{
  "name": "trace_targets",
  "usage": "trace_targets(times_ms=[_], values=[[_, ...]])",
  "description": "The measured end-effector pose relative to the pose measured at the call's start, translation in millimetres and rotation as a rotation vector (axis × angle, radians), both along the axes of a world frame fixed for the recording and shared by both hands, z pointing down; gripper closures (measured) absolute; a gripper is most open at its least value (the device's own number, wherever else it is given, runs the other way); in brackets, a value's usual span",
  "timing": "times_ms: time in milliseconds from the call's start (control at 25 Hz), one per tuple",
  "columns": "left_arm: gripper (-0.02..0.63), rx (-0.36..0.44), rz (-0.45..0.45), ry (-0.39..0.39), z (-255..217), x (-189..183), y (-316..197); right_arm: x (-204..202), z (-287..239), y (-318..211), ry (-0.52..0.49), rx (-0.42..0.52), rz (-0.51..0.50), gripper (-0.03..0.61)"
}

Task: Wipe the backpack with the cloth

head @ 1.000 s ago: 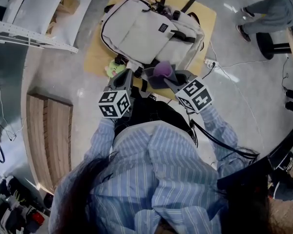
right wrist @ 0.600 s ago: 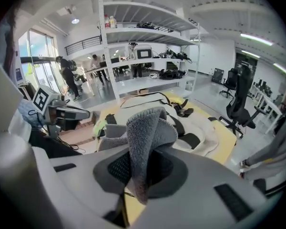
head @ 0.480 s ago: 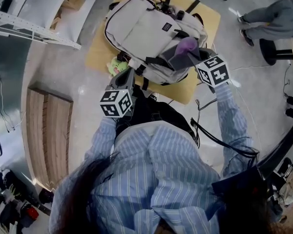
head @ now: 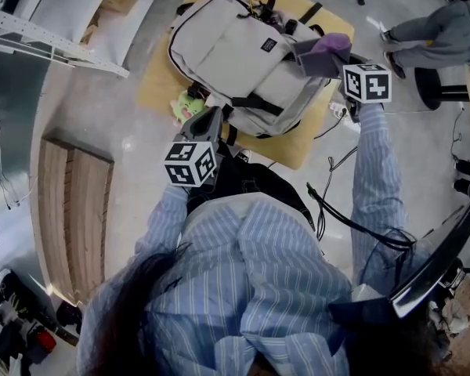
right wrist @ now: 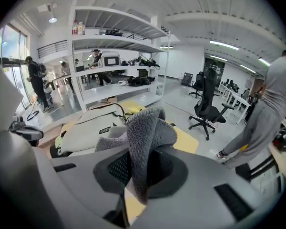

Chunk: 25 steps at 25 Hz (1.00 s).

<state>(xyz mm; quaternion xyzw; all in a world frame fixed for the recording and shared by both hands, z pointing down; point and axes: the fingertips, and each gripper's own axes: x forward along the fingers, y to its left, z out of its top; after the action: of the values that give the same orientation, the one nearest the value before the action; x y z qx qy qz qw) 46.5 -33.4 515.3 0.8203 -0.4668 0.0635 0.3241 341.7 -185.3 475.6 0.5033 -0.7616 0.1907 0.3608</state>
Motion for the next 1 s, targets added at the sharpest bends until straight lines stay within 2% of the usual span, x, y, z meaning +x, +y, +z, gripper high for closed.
trace_targets(times_ms=[280, 400, 520, 760, 1000], values=[[0.609, 0.003, 0.01, 0.006, -1.9, 2.5, 1.8, 45.2, -11.3, -18.3, -0.003, 0.059, 0.177, 0.537], [0.609, 0.0, 0.01, 0.005, -0.9, 1.7, 2.7, 51.5, -16.4, -14.9, -0.01, 0.067, 0.193, 0.537], [0.609, -0.001, 0.012, 0.002, -0.5, 1.8, 3.3, 33.4, -32.1, -3.0, -0.064, 0.092, 0.14, 0.537], [0.609, -0.001, 0.019, 0.001, 1.2, 2.2, 5.6, -21.8, -65.0, 54.3, -0.158, 0.139, -0.039, 0.537], [0.609, -0.002, 0.031, -0.001, 4.5, 6.2, 10.3, -78.4, -53.1, 136.9, -0.246, 0.071, -0.182, 0.537]])
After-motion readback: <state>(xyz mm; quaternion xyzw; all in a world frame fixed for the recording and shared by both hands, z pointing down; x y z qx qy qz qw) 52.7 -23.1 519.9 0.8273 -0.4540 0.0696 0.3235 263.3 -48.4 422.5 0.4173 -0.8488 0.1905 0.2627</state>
